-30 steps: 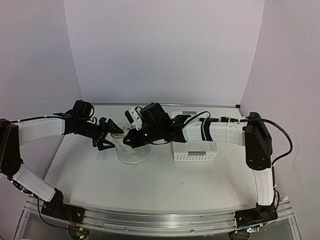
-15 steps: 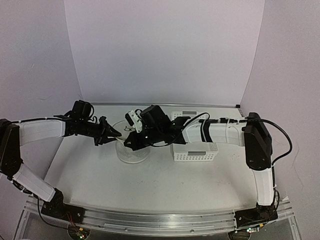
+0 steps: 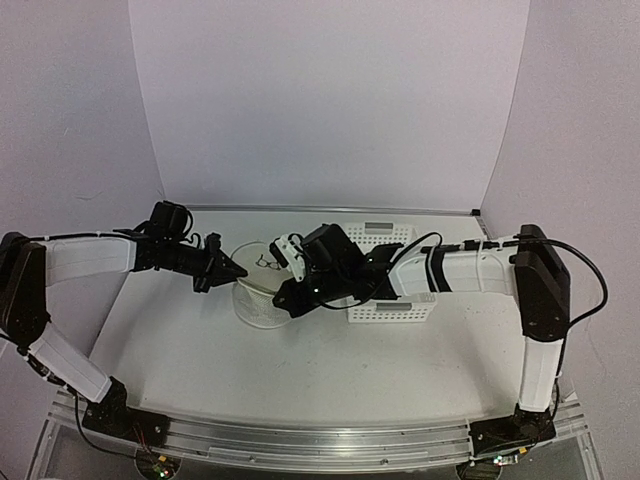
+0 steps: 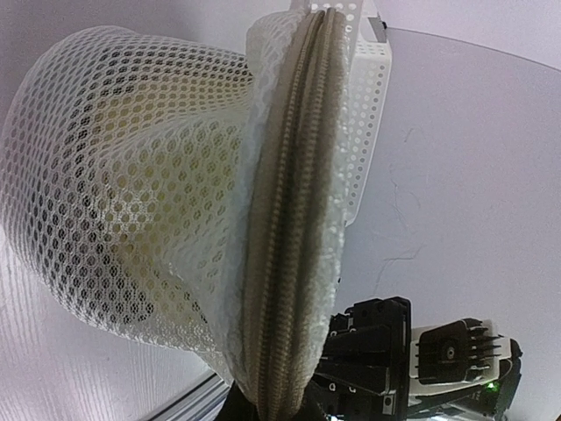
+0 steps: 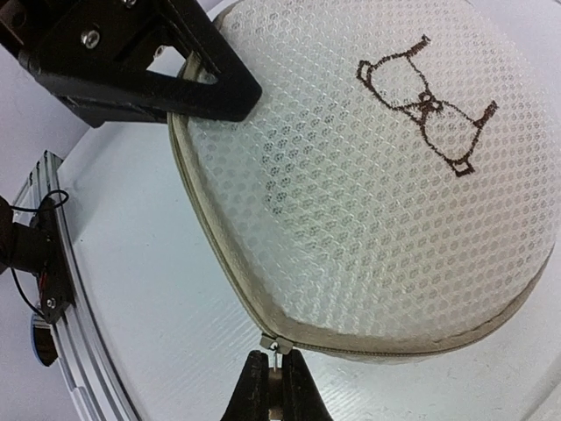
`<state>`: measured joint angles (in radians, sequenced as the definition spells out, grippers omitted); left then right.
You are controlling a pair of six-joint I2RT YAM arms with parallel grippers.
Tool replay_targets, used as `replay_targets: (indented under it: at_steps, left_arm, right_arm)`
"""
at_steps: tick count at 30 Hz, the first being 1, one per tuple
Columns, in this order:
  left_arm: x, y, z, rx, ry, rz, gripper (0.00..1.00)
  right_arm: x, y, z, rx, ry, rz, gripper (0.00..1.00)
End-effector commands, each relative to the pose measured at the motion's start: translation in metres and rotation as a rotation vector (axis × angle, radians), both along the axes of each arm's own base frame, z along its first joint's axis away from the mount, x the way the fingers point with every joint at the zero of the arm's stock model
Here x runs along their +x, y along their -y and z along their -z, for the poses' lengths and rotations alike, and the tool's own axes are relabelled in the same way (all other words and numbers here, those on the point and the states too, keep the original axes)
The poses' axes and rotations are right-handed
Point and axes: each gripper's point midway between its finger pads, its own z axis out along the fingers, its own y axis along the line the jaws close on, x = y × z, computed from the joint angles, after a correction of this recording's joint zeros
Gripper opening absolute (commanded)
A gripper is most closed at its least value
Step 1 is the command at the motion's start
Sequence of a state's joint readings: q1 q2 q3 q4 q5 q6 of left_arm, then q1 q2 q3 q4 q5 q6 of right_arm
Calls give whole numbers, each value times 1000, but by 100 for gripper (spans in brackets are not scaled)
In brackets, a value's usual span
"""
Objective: Unzip the laundry bag and remove the bra
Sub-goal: Unzip the zipper of the laundry bag.
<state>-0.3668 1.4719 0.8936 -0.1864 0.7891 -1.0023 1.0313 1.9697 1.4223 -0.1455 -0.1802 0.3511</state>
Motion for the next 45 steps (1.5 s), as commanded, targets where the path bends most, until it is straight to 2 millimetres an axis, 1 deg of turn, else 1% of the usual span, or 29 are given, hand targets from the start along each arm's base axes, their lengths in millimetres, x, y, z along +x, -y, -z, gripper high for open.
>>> replay_targets:
  at_steps: [1, 5, 7, 9, 12, 14, 17, 21, 25, 28, 30, 33, 34, 37, 39, 40, 42, 45]
  left_arm:
    - [13, 9, -34, -35, 141, 78, 0]
    - [10, 12, -33, -42, 150, 117, 0]
    - [8, 14, -36, -49, 167, 137, 0]
    - [8, 15, -43, -56, 194, 158, 0]
    - [9, 17, -50, -56, 224, 190, 0]
    - [11, 19, -54, -52, 251, 216, 0]
    - [17, 20, -54, -41, 266, 237, 0]
    - [33, 19, -50, -21, 275, 247, 0]
    - [50, 23, -49, -15, 292, 275, 0]
    - [61, 28, -49, -11, 307, 315, 2]
    - [69, 30, -48, 11, 320, 336, 7]
    - [79, 28, -40, 70, 318, 342, 11]
    - [80, 26, -38, 91, 317, 334, 15]
    - [82, 11, -27, 192, 299, 287, 34]
    - [82, 2, -26, 247, 307, 262, 48]
    - [81, -2, -28, 271, 314, 250, 53]
    - [78, -10, -34, 307, 330, 227, 61]
    - [73, -20, -41, 353, 337, 192, 67]
  right_arm:
    - [12, 27, -18, -22, 97, 43, 0]
    - [29, 51, -10, -74, 129, 88, 0]
    - [36, 60, -10, -84, 136, 102, 0]
    - [41, 67, -9, -92, 143, 111, 0]
    - [44, 70, -10, -101, 156, 112, 0]
    - [41, 68, -10, -95, 149, 97, 0]
    - [31, 63, -13, -57, 108, 62, 0]
    - [14, 53, -19, -12, 89, 31, 0]
    - [-2, 36, -23, 26, 66, 4, 0]
    - [-6, 22, -28, 63, 53, 2, 0]
    - [-5, 13, -28, 71, 43, 7, 0]
    - [5, 2, -32, 85, 37, 42, 0]
    - [8, -1, -34, 88, 36, 53, 0]
    - [15, -7, -36, 85, 33, 75, 0]
    - [18, -11, -38, 89, 31, 87, 0]
    - [21, -12, -38, 89, 31, 95, 0]
    - [23, -14, -39, 90, 32, 104, 0]
    - [29, -18, -41, 90, 34, 120, 0]
